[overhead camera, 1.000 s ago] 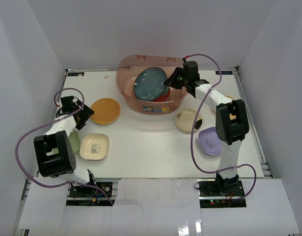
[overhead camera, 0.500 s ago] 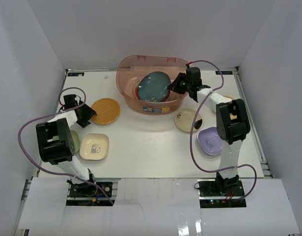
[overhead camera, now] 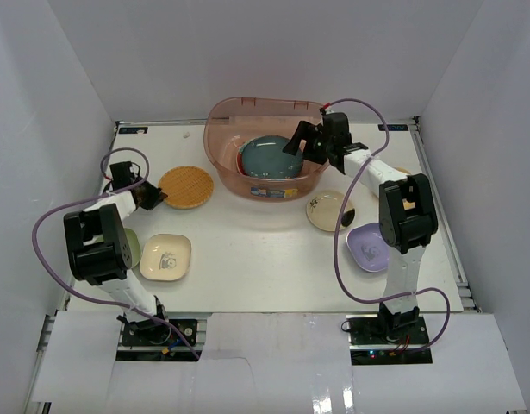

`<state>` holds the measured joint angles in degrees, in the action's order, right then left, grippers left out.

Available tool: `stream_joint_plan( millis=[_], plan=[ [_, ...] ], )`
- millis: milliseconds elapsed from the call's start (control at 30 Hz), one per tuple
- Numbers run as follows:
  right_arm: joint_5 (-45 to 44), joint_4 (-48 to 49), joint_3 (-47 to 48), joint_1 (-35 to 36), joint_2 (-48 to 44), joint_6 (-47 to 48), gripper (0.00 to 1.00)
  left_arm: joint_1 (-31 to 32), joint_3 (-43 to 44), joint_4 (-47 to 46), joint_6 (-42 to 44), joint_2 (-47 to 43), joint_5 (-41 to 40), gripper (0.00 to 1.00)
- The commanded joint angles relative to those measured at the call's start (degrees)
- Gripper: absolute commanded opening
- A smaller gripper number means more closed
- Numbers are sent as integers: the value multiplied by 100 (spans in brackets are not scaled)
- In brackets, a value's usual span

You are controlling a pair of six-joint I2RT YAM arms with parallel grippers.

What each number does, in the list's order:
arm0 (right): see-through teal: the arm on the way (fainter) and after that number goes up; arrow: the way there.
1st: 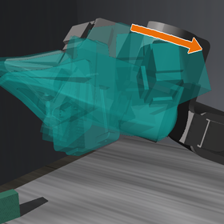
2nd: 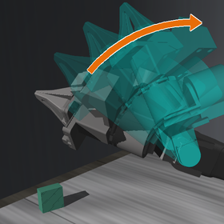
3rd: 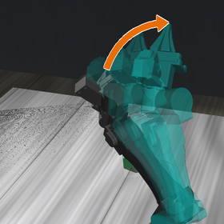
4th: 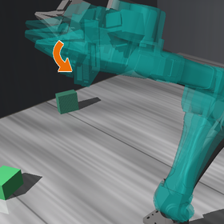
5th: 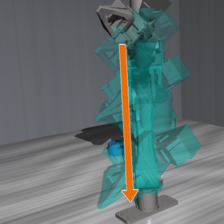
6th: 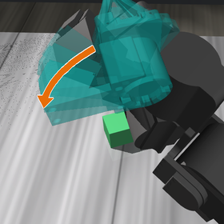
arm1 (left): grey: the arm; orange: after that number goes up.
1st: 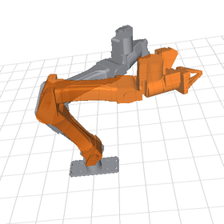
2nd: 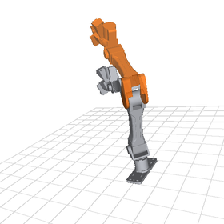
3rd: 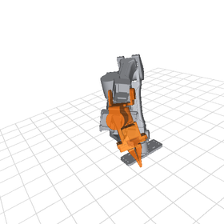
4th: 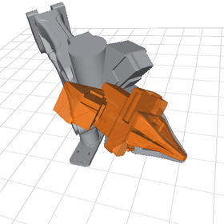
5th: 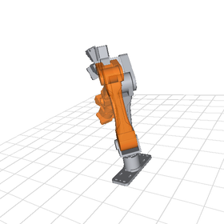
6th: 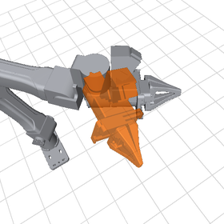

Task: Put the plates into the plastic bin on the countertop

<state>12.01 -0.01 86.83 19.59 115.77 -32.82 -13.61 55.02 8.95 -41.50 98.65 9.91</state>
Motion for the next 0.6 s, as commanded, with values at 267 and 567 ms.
stream_joint_plan(
  millis=[267,567],
  plan=[
    [-454,-957,363,-87,-1283,1251,95,-2,-185,55,1,-679,-218,0],
    [-103,-456,-2423,-1396,-3244,1005,40,-2,-703,-280,-377,-2648,-24,0]
  ],
)
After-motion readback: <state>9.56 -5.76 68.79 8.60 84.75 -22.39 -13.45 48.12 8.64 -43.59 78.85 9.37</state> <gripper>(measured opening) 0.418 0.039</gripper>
